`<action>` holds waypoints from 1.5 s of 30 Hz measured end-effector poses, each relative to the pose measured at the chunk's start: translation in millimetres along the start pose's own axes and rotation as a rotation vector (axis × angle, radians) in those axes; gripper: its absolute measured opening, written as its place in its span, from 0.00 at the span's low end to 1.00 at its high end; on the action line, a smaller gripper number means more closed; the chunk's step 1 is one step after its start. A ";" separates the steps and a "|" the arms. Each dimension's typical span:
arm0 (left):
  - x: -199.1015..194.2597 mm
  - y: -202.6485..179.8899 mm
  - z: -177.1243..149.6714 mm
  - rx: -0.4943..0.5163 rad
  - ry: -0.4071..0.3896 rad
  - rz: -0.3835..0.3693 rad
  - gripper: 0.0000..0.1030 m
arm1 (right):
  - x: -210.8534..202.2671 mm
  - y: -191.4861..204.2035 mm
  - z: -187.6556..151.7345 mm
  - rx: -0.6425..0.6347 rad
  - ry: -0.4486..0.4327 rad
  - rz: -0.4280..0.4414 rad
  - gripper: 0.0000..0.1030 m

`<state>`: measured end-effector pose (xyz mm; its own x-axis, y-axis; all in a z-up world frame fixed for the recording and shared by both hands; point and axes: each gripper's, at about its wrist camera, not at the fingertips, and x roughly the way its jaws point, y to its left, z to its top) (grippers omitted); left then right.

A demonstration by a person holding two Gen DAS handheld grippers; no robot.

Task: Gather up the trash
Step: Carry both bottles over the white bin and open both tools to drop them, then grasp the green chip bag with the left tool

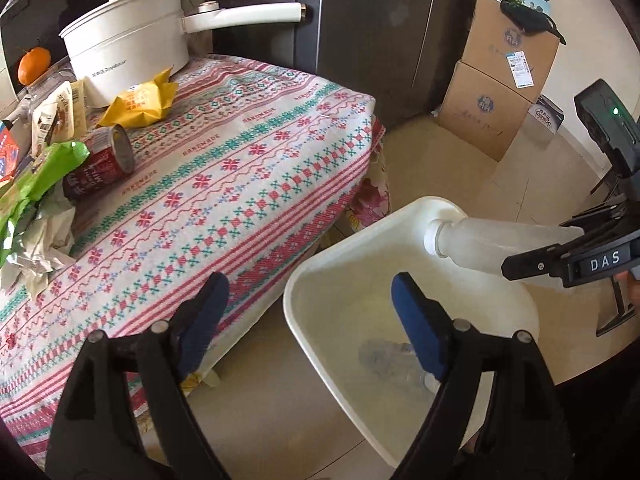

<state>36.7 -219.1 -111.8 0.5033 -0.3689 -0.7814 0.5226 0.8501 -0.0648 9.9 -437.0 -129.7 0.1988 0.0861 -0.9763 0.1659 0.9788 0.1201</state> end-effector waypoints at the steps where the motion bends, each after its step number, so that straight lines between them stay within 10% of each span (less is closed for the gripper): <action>1: -4.0 3.2 -0.3 -0.004 -0.003 0.007 0.82 | 1.9 1.5 1.9 -0.002 0.003 0.000 0.49; 29: -63.0 89.9 1.9 -0.069 0.025 0.139 0.95 | -38.6 64.8 28.2 -0.080 -0.143 -0.004 0.75; 45: -89.5 217.1 15.4 -0.361 0.065 0.150 0.95 | -52.2 127.1 59.0 -0.150 -0.216 0.025 0.79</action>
<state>115.7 -7.3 -46.4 0.5046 -0.2159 -0.8359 0.1650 0.9745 -0.1521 77.6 -328.0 -52.8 0.4048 0.0844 -0.9105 0.0164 0.9949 0.0996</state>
